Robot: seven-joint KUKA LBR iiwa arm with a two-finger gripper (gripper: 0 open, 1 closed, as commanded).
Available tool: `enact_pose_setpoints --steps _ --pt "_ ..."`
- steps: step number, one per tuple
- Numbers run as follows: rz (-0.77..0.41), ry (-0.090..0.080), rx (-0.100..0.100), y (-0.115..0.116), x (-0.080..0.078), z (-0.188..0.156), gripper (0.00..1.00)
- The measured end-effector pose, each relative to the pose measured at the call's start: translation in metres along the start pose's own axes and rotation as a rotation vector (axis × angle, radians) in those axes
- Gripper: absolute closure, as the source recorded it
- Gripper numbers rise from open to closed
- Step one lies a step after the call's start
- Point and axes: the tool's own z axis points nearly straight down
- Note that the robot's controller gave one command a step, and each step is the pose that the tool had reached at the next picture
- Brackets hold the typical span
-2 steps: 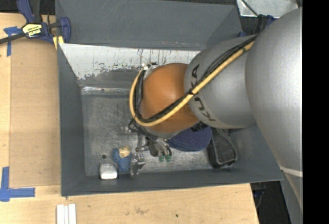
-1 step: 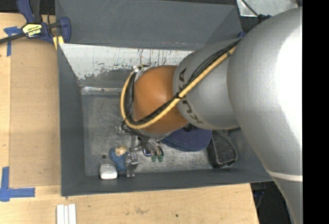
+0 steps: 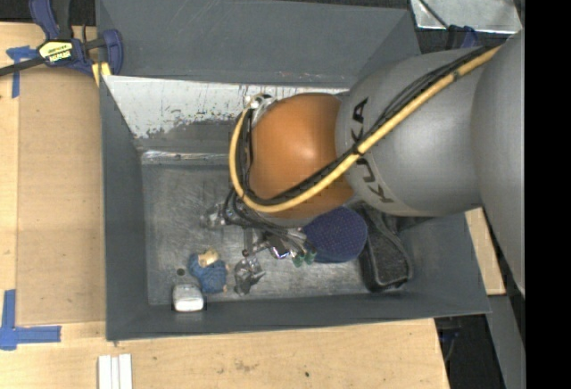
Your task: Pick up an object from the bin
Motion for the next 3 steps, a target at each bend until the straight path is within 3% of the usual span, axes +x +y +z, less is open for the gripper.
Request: enact_pose_setpoints --steps 1,2,3 --pt "0.222 0.002 -0.002 0.051 -0.032 0.030 0.00" --pt "0.142 0.005 0.004 -0.049 -0.001 0.005 0.00" --pt "-0.099 0.005 0.000 -0.161 0.049 0.036 0.00"
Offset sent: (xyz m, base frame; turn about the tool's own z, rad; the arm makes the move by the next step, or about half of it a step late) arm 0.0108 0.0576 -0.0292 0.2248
